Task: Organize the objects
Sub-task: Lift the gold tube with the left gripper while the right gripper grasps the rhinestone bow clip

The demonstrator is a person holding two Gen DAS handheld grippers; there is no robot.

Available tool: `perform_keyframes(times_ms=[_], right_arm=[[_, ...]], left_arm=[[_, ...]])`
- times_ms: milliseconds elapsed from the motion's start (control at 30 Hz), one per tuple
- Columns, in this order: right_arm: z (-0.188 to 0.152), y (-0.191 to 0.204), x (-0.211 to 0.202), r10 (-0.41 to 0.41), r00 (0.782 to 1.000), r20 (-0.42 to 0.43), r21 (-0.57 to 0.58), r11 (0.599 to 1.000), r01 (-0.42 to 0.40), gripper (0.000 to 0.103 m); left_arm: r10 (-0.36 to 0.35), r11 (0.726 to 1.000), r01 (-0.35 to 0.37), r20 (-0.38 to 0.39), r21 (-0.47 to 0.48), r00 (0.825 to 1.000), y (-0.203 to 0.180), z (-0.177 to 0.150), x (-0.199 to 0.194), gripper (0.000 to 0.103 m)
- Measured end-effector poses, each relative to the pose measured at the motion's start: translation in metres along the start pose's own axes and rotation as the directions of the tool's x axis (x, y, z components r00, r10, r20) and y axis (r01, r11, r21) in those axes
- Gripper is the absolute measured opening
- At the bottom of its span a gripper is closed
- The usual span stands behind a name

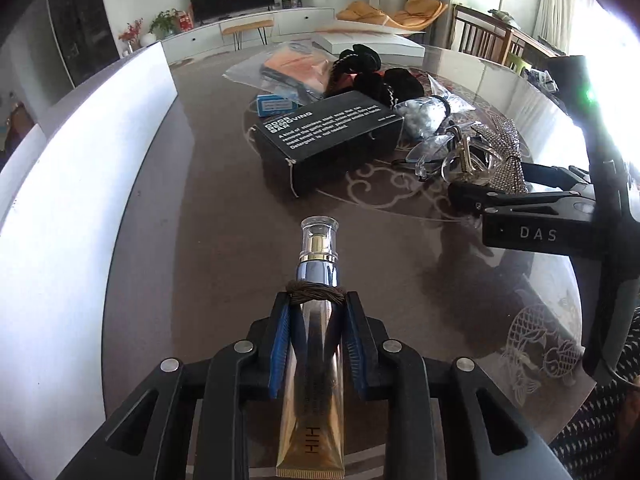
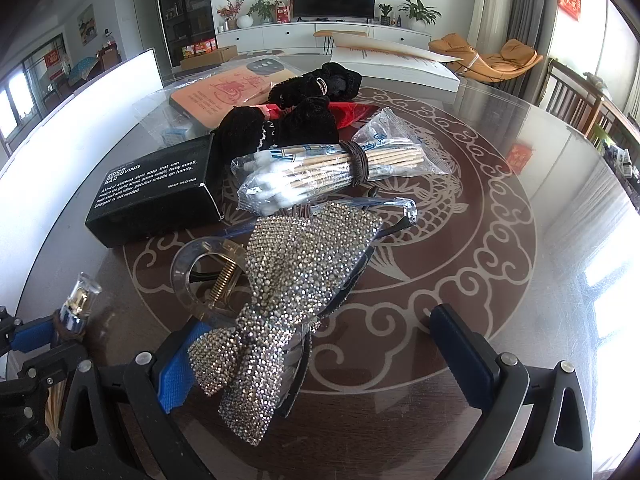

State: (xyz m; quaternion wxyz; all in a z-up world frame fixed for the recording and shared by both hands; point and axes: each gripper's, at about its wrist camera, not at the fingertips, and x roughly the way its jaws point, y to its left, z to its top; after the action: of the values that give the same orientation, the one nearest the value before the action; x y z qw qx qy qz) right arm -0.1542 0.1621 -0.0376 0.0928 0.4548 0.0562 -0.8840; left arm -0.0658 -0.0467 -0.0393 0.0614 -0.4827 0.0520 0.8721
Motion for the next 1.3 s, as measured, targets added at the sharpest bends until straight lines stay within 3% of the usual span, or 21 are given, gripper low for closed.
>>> perform_keyframes(times_ms=[33, 100, 267, 400, 600, 733, 833, 900, 967, 1033, 1067, 1133, 1200, 1267, 1300], right_arm=[[0.000, 0.000, 0.000, 0.000, 1.000, 0.000, 0.000, 1.000, 0.000, 0.103], [0.000, 0.000, 0.000, 0.000, 1.000, 0.000, 0.000, 1.000, 0.000, 0.103], [0.000, 0.000, 0.000, 0.000, 1.000, 0.000, 0.000, 1.000, 0.000, 0.103], [0.000, 0.000, 0.000, 0.000, 1.000, 0.000, 0.000, 1.000, 0.000, 0.103], [0.000, 0.000, 0.000, 0.000, 1.000, 0.000, 0.000, 1.000, 0.000, 0.103], [0.000, 0.000, 0.000, 0.000, 1.000, 0.000, 0.000, 1.000, 0.000, 0.103], [0.000, 0.000, 0.000, 0.001, 1.000, -0.002, -0.001, 1.000, -0.001, 0.103], [0.005, 0.001, 0.000, 0.034, 0.996, -0.083, -0.041, 0.998, -0.037, 0.103], [0.011, 0.000, 0.000, 0.073, 0.985, -0.154, -0.049, 0.995, -0.082, 0.103], [0.015, 0.003, -0.005, 0.119, 0.980, -0.161, -0.057, 0.990, -0.130, 0.103], [0.017, 0.006, -0.005, 0.129, 0.979, -0.158, -0.065, 0.988, -0.140, 0.103], [0.020, 0.013, -0.001, 0.163, 0.971, -0.173, -0.068, 0.982, -0.177, 0.099], [0.023, 0.019, -0.005, 0.117, 0.981, -0.155, -0.094, 0.987, -0.133, 0.059], [0.023, 0.014, -0.015, 0.187, 0.971, -0.151, -0.049, 0.979, -0.196, 0.050], [0.022, 0.012, -0.024, 0.198, 0.971, -0.137, -0.038, 0.978, -0.205, 0.050]], left_arm=[[0.013, 1.000, -0.013, 0.002, -0.006, 1.000, 0.003, 0.000, 0.001, 0.053], [0.014, 0.999, -0.014, -0.011, -0.039, 1.000, 0.012, 0.003, 0.008, 0.073], [0.007, 0.998, -0.006, 0.016, -0.058, 1.000, 0.020, 0.005, 0.014, 0.084], [0.016, 0.998, -0.016, 0.007, -0.068, 1.000, 0.022, 0.003, 0.018, 0.103], [0.027, 0.996, -0.024, 0.030, -0.083, 0.999, 0.021, -0.003, 0.015, 0.103], [0.001, 0.999, 0.001, 0.035, -0.039, 0.999, 0.010, -0.007, 0.013, 0.103], [-0.022, 1.000, 0.022, -0.020, 0.000, 1.000, 0.003, -0.002, 0.013, 0.103], [-0.019, 1.000, 0.018, -0.047, -0.008, 0.999, 0.004, -0.001, 0.012, 0.103], [-0.017, 1.000, 0.017, -0.010, -0.006, 1.000, 0.004, -0.003, 0.006, 0.084], [-0.022, 1.000, 0.022, 0.019, 0.008, 1.000, 0.002, -0.003, 0.001, 0.038], [-0.022, 1.000, 0.022, 0.021, 0.012, 1.000, 0.001, -0.002, 0.000, 0.026], [-0.035, 0.999, 0.035, 0.025, 0.000, 0.999, 0.004, -0.003, -0.001, 0.025], [-0.070, 0.997, 0.072, 0.033, -0.035, 0.997, 0.012, -0.006, -0.004, 0.025], [-0.104, 0.992, 0.107, 0.052, -0.070, 0.993, 0.021, -0.012, -0.011, 0.025], [-0.113, 0.990, 0.118, 0.065, -0.078, 0.991, 0.025, -0.015, -0.016, 0.025]])
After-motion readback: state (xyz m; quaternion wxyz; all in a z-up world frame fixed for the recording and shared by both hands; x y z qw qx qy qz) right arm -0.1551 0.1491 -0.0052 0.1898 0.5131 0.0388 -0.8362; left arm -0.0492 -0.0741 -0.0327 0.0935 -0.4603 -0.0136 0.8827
